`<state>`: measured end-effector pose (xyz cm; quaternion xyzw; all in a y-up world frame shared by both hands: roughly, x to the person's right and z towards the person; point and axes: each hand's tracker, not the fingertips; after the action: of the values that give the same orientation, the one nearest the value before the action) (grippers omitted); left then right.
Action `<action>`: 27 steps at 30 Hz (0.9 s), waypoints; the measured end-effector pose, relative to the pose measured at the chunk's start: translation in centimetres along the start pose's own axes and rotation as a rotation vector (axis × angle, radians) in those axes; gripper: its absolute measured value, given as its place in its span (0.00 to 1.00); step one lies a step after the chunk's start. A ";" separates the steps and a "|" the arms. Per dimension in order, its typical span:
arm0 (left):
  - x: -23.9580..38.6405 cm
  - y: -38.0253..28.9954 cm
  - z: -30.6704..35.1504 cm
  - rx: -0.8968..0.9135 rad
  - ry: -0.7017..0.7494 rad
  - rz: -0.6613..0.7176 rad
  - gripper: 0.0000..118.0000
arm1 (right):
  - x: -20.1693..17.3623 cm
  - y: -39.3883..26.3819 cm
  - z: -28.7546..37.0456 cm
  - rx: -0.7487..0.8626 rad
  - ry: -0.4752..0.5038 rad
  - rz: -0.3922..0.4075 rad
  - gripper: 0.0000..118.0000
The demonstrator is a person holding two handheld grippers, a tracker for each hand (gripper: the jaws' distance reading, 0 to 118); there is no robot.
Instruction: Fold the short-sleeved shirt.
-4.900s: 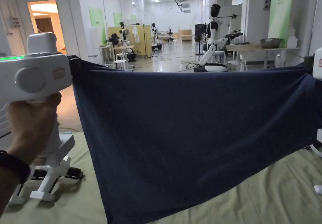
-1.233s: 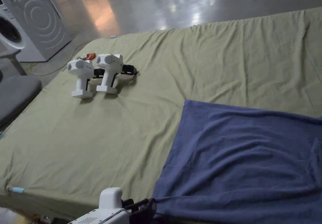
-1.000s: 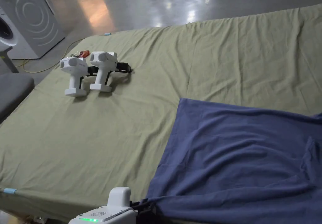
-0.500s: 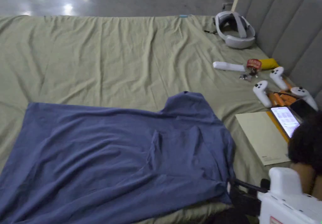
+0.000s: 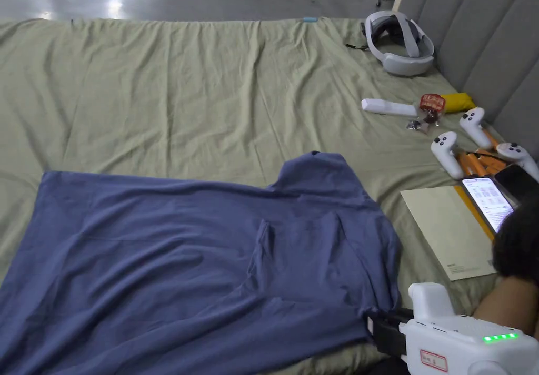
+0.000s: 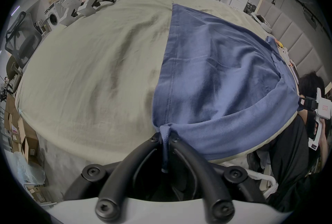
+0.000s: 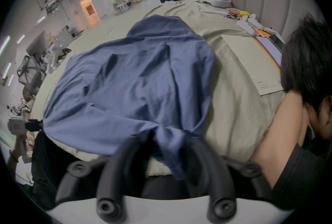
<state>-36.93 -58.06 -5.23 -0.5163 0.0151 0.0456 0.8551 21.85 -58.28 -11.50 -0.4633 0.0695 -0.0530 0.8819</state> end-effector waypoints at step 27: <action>-1.4 22.9 -10.1 0.094 -0.040 -0.015 0.10 | 2.2 12.8 -7.8 0.010 -0.135 -0.138 0.09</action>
<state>-40.25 -56.53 -30.02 -0.4745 -0.0038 0.0489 0.8789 23.02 -57.71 -26.55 -0.4653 -0.0225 -0.0824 0.8810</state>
